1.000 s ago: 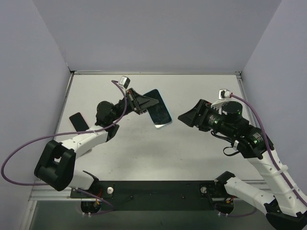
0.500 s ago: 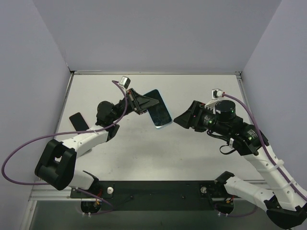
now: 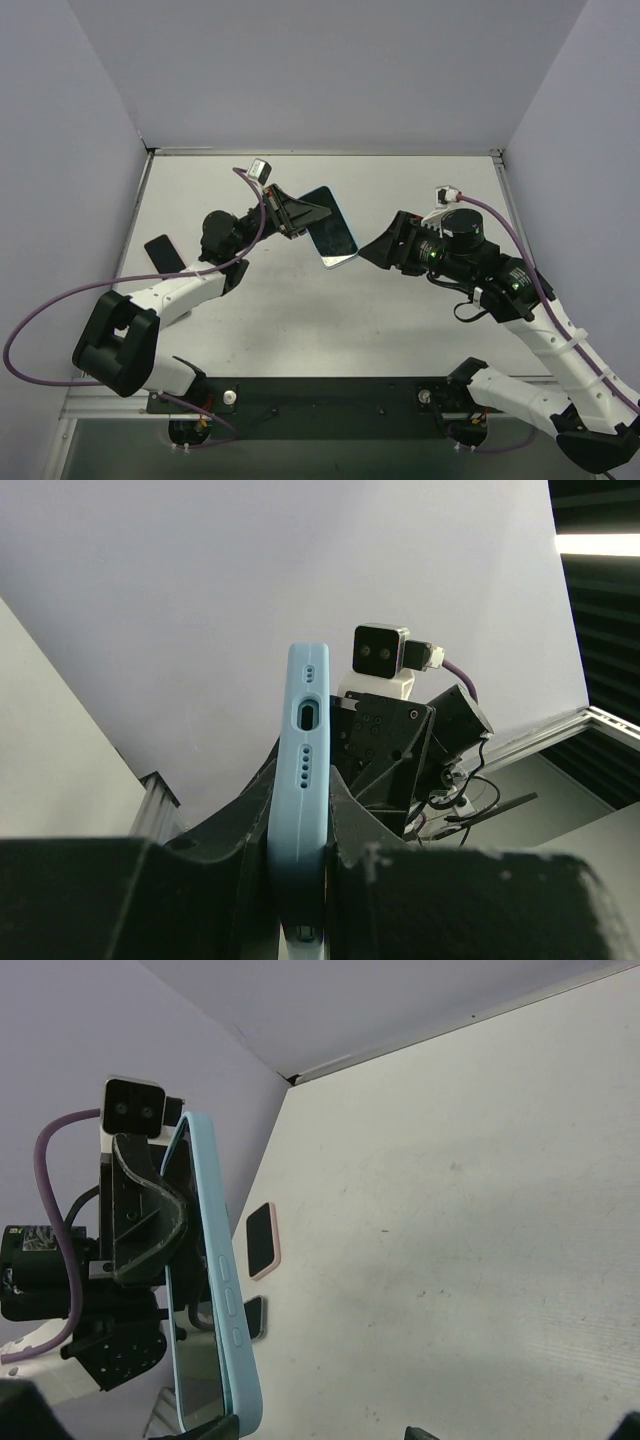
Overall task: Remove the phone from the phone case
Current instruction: Remove the phone case from the phone.
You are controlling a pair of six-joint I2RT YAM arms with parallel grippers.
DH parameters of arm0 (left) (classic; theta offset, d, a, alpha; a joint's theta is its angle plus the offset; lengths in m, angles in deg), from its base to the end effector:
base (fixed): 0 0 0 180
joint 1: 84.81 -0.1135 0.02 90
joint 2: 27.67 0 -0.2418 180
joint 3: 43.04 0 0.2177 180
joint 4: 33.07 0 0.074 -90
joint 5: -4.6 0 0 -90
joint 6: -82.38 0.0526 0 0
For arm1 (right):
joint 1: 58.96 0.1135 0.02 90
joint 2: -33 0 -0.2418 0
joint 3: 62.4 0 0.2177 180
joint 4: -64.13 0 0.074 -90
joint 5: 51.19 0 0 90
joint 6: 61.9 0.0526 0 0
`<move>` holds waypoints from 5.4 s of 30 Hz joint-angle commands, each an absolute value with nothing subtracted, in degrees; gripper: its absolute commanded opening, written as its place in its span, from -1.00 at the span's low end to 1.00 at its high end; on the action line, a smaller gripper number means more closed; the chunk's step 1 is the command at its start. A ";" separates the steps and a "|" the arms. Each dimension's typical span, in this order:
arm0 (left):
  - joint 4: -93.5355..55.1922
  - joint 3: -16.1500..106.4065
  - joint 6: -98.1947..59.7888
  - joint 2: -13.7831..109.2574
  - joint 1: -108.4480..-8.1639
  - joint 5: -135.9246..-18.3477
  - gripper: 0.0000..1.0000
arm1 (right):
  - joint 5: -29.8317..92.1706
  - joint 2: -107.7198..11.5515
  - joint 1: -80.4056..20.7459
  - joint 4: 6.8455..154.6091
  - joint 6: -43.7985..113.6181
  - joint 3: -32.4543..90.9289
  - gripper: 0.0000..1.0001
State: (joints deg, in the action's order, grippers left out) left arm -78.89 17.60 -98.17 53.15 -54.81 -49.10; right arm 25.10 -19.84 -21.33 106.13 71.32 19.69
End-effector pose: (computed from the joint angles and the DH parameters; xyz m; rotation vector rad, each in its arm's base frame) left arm 0.2362 -0.1723 0.3275 -0.0745 1.5481 -2.1204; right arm 0.1396 0.1234 0.3850 -0.0921 1.9588 1.1900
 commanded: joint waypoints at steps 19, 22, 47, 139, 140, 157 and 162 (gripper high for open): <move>-84.92 23.93 -100.61 46.33 -54.75 -49.62 -1.00 | 41.18 -28.52 -17.47 109.40 69.40 19.17 0.13; -86.41 24.37 -101.57 46.25 -54.75 -49.80 -1.00 | 41.88 -30.36 -17.56 109.14 68.97 19.17 0.13; -92.30 24.91 -107.29 45.72 -54.83 -50.85 -1.00 | 20.02 -33.01 -23.01 76.58 76.78 4.68 0.13; -88.44 7.15 -101.14 65.76 -52.90 -45.06 0.89 | 65.97 -35.90 -6.57 93.14 68.08 -10.89 -0.74; -88.17 7.24 -101.05 65.76 -52.90 -44.88 0.89 | 65.88 -36.34 -6.57 92.53 68.17 -11.15 -0.73; -84.66 6.97 -99.56 63.74 -52.81 -44.62 0.89 | 61.49 -50.58 -8.42 77.50 72.13 -17.21 -0.69; -82.02 6.89 -97.89 62.68 -52.81 -44.53 0.90 | 59.20 -53.66 -9.47 75.83 72.48 -18.62 -0.69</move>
